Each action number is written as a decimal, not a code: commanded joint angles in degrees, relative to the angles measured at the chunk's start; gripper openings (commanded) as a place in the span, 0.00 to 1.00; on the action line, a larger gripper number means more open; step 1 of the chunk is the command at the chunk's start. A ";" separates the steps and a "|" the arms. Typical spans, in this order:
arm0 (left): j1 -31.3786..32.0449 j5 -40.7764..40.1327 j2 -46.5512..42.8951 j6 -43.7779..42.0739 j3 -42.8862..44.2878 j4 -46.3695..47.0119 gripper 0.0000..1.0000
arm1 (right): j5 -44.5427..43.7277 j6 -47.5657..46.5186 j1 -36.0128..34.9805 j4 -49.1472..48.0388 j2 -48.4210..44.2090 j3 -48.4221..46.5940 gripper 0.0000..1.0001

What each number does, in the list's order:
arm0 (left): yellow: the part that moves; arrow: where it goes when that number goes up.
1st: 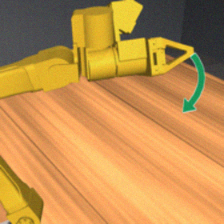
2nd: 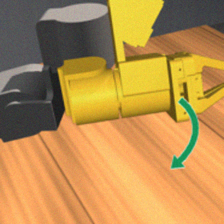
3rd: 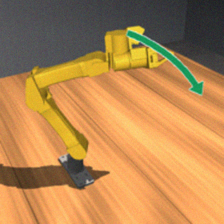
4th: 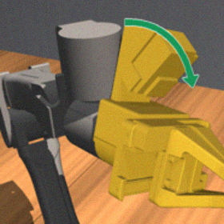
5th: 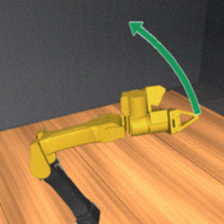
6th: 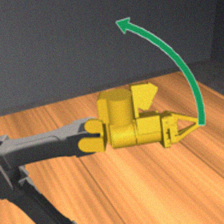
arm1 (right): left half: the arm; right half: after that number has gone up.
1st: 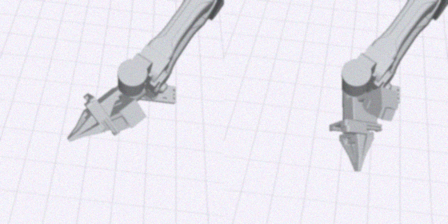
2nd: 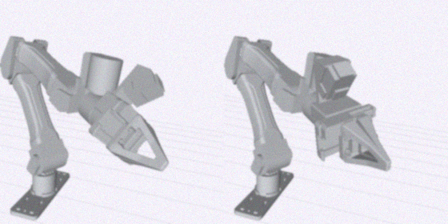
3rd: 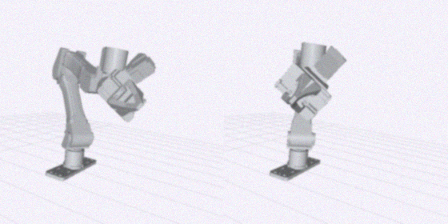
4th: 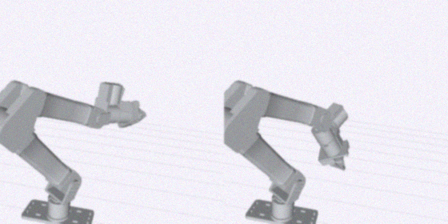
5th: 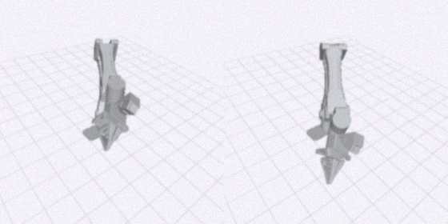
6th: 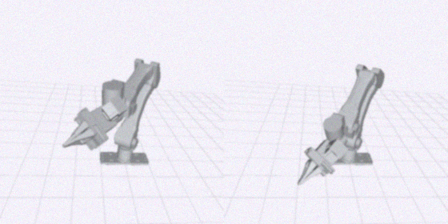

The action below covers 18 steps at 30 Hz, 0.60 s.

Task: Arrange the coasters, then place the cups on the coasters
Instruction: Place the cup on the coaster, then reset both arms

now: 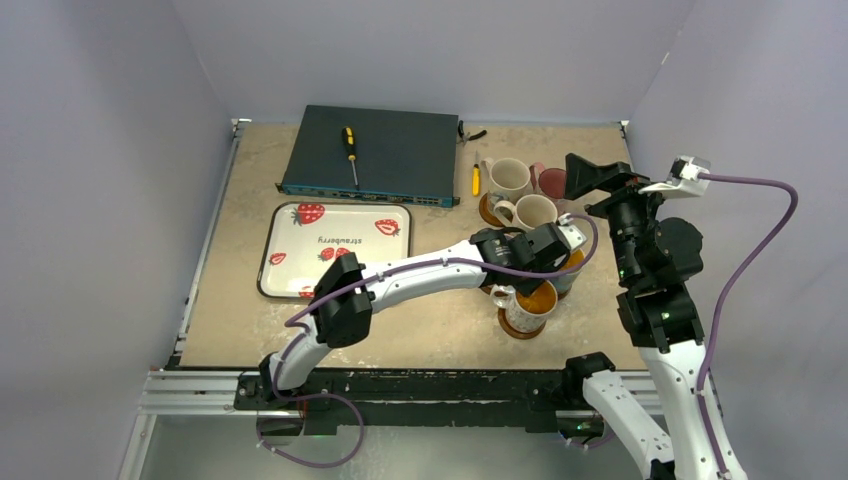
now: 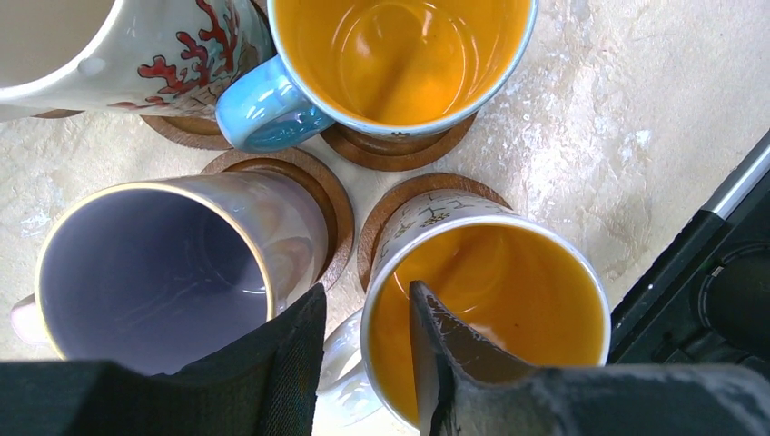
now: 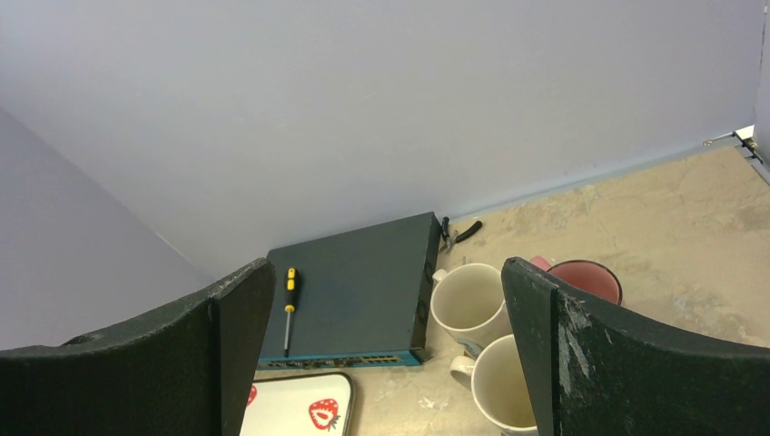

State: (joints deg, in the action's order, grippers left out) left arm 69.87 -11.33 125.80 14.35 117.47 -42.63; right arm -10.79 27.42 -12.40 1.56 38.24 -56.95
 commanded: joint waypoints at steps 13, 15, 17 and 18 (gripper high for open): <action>-3.78 3.97 -21.83 -0.29 -17.70 17.95 0.62 | -6.99 -8.15 -0.12 6.12 0.26 -4.63 0.98; -6.84 4.36 -24.79 0.08 -20.64 18.33 0.63 | -7.52 -9.46 -0.08 6.85 0.45 -5.02 0.98; -10.26 3.96 -28.84 0.40 -24.00 18.80 0.64 | -9.55 -10.50 -0.08 8.34 1.17 -5.73 0.98; -11.89 3.08 -30.94 0.41 -25.97 19.15 0.64 | -10.36 -10.84 -0.08 9.24 1.59 -6.25 0.98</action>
State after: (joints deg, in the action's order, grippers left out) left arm 64.29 -7.57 102.52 14.33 96.95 -27.92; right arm -16.75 20.23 -12.40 8.51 39.13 -59.64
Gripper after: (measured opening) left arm 0.633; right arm 0.977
